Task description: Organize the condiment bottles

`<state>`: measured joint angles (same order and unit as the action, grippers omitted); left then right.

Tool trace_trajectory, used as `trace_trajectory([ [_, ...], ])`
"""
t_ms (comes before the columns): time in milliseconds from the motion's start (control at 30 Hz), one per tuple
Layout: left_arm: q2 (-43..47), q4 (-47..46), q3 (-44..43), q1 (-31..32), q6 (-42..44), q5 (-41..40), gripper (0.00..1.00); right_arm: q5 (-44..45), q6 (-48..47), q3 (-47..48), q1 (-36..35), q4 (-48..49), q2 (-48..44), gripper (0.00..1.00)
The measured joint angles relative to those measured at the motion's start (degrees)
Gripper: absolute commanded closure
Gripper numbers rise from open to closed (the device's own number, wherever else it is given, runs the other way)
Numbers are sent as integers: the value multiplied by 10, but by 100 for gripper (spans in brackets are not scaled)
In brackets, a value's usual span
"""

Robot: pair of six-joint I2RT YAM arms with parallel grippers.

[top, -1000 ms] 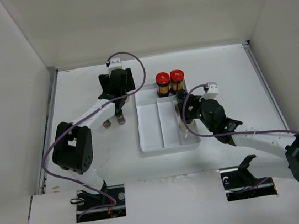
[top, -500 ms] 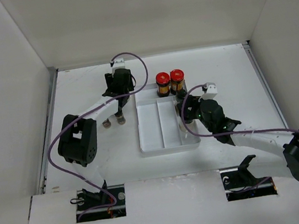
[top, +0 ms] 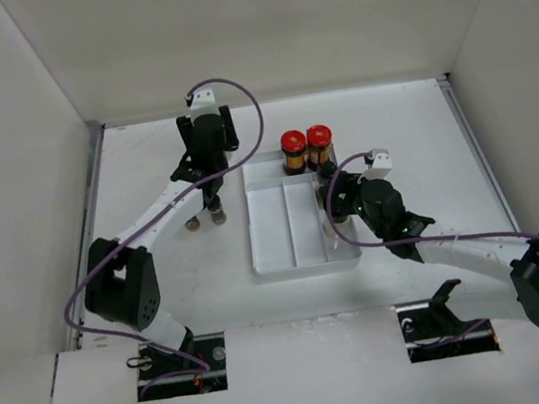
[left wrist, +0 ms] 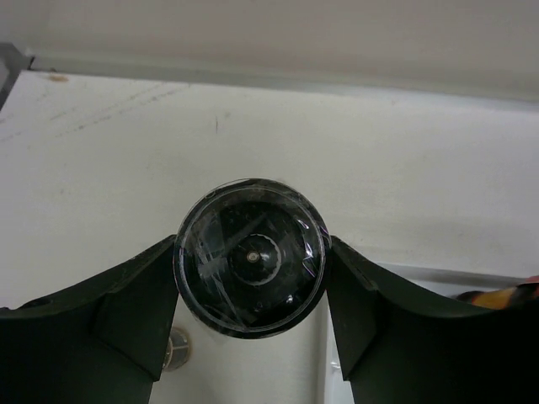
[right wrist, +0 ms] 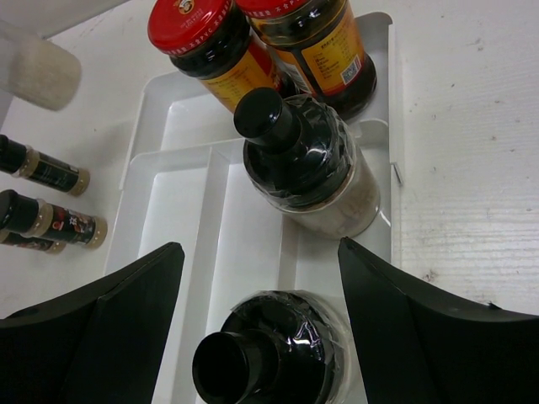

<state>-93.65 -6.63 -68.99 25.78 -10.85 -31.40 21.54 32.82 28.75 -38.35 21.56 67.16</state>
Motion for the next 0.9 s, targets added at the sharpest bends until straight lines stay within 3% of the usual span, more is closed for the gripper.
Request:
trace_trajectory([
  [267, 45, -31, 0, 71, -15, 8, 60, 1, 0, 0, 0, 2, -16, 22],
  [467, 0, -30, 0, 103, -32, 27, 60, 1, 0, -2, 0, 9, -25, 22],
  [900, -81, -47, 0, 110, -38, 27, 59, 1, 0, -4, 0, 12, -26, 22],
])
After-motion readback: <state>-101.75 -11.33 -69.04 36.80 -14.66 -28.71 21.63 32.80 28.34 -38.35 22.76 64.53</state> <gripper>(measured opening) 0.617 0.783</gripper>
